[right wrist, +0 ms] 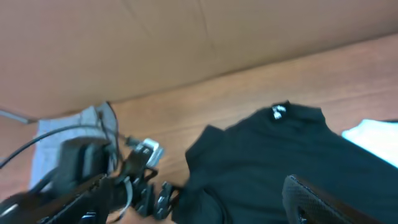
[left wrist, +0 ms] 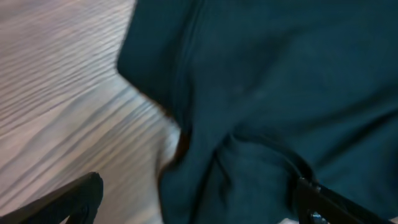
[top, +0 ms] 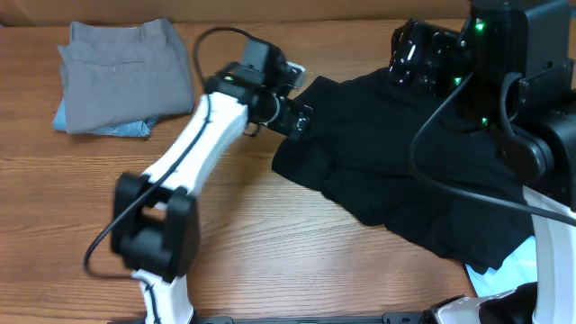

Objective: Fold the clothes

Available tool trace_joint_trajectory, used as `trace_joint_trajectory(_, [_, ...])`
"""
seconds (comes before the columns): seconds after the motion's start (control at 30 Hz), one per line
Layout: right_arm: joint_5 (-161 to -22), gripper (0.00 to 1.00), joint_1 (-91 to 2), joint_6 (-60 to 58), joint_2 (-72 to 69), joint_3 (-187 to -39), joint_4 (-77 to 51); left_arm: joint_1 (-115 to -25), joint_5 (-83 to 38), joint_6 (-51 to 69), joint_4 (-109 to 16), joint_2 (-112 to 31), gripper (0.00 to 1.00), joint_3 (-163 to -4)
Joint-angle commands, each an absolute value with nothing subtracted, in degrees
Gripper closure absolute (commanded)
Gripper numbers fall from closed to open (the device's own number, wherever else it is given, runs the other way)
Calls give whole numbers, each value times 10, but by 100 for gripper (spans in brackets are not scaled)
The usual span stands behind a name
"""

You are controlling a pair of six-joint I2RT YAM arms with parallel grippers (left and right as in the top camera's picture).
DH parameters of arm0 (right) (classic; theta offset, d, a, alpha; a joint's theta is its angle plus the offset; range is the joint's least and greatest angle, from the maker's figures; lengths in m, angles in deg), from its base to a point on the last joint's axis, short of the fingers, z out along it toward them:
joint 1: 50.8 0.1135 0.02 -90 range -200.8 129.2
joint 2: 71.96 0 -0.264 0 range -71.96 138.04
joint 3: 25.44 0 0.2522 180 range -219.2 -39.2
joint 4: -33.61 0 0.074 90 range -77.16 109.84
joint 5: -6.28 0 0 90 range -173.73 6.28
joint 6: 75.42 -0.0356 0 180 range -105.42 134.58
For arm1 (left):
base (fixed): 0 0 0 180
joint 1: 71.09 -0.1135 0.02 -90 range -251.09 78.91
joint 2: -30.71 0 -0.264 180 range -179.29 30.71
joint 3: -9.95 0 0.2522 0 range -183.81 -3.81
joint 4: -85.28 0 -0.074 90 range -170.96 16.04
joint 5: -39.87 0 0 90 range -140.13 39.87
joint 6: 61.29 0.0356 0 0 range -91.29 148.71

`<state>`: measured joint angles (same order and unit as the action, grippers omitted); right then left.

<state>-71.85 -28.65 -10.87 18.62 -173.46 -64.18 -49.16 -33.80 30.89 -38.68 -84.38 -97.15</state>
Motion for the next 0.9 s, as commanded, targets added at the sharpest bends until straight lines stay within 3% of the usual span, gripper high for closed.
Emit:
trace_joint_trajectory(0.0, [-707,9,-288,-110,184,-1743,-652,-493,-309,328,-415,-885,7,-977])
trace_joint_trajectory(0.23, [-683,9,-288,-110,184,-1743,-673,-493,-285,328,-413,-946,21,-977])
trace_joint_trajectory(0.33, [-681,9,-288,-110,184,-1743,-673,-493,-280,328,-399,-966,36,-977])
trace_joint_trajectory(0.37, [-681,9,-288,-110,184,-1743,-673,-493,-284,328,-394,-972,50,-977])
trace_joint_trajectory(0.4, [-681,9,-288,-110,184,-1743,-673,-493,-289,328,-389,-974,72,-977])
trace_joint_trajectory(0.47, [-681,9,-288,-110,184,-1743,-673,-496,-304,323,-378,-975,96,-977])
trace_joint_trajectory(0.63, [-675,9,-288,-110,184,-1743,-674,-522,-419,218,-323,-955,96,-978])
trace_joint_trajectory(0.87, [-653,9,-288,-110,184,-1743,-682,-631,-603,183,-159,-896,96,-978])
